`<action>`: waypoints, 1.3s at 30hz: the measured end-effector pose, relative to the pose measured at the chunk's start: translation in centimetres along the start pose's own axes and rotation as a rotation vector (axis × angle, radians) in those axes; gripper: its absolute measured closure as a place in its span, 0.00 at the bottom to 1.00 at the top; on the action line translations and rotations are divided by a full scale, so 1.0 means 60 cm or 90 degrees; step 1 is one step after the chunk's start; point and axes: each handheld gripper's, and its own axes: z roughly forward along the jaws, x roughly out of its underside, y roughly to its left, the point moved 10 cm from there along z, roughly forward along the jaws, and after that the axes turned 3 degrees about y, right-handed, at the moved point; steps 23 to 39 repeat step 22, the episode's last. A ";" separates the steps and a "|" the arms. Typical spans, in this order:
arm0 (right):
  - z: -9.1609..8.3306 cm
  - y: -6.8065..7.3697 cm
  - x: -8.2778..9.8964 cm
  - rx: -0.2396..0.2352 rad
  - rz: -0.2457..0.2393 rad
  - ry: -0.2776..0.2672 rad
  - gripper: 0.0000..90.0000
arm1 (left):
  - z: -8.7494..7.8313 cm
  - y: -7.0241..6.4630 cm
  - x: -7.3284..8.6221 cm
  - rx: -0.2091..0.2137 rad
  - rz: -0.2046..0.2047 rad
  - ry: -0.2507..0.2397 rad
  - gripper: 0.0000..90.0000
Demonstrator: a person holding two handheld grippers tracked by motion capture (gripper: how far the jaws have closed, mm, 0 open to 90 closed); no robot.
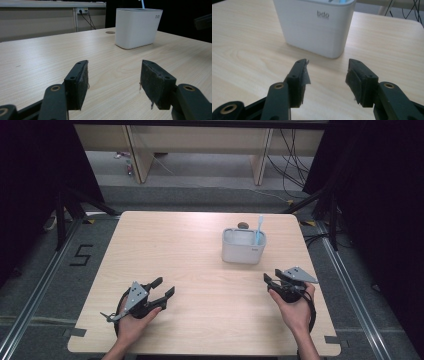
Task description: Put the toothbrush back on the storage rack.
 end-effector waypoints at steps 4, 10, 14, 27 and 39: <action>-0.006 0.001 0.027 -0.006 -0.011 0.016 0.56 | 0.000 0.000 0.000 0.000 -0.003 0.000 0.43; -0.015 0.010 0.068 -0.019 -0.003 0.016 0.57 | 0.000 0.001 0.000 -0.002 -0.002 0.001 0.43; -0.018 0.014 0.075 -0.013 0.005 -0.006 0.57 | 0.000 0.000 0.000 -0.002 0.002 0.002 0.44; -0.019 0.012 0.080 -0.012 0.016 -0.044 0.58 | 0.001 0.000 0.000 0.002 0.000 0.003 0.44; -0.019 0.012 0.080 -0.012 0.016 -0.044 0.58 | 0.001 0.000 0.000 0.002 0.000 0.003 0.44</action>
